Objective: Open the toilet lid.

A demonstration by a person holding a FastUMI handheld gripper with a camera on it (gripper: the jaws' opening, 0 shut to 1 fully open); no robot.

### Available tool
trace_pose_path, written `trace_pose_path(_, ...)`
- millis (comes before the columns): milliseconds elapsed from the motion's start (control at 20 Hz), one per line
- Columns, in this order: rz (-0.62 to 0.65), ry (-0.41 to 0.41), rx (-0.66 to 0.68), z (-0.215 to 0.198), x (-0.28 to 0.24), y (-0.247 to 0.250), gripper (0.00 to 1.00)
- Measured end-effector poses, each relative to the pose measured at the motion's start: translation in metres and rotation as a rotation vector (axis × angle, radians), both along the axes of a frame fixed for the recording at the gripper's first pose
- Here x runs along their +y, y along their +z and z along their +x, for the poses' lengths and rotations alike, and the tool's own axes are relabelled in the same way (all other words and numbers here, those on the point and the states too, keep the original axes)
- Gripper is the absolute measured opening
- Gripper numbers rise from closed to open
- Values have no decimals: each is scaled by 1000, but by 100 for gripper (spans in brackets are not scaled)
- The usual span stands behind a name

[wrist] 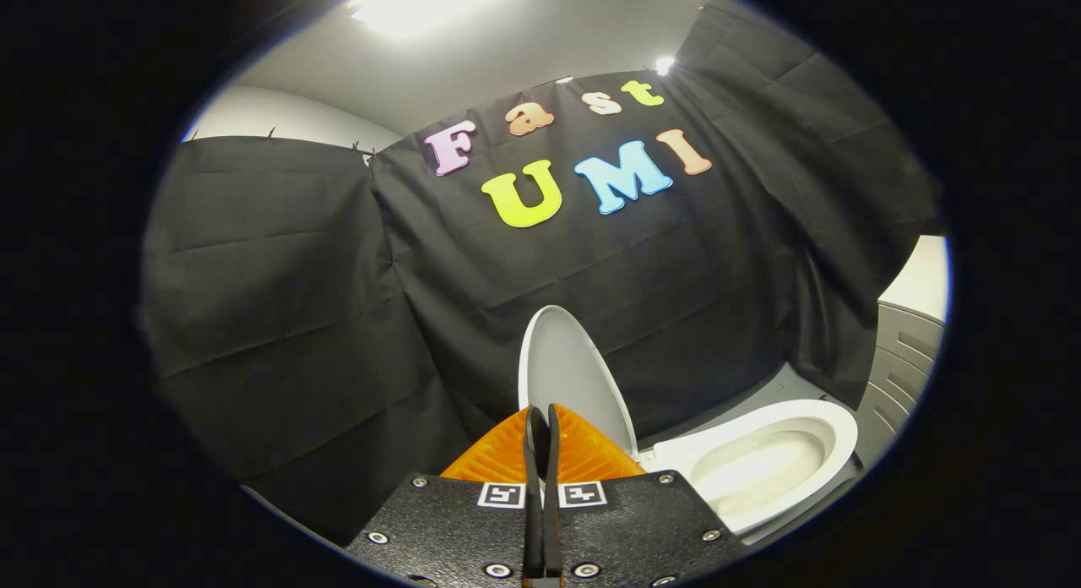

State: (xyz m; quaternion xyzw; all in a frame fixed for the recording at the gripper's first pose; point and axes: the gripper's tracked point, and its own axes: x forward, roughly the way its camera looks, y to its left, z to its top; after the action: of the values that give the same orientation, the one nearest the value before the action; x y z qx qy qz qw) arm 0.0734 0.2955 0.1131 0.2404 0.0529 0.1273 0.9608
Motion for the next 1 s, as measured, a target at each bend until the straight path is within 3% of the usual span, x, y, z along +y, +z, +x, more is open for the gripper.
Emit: trace_pose_path(1000, -74, 128, -28, 0, 88, 2, 0)
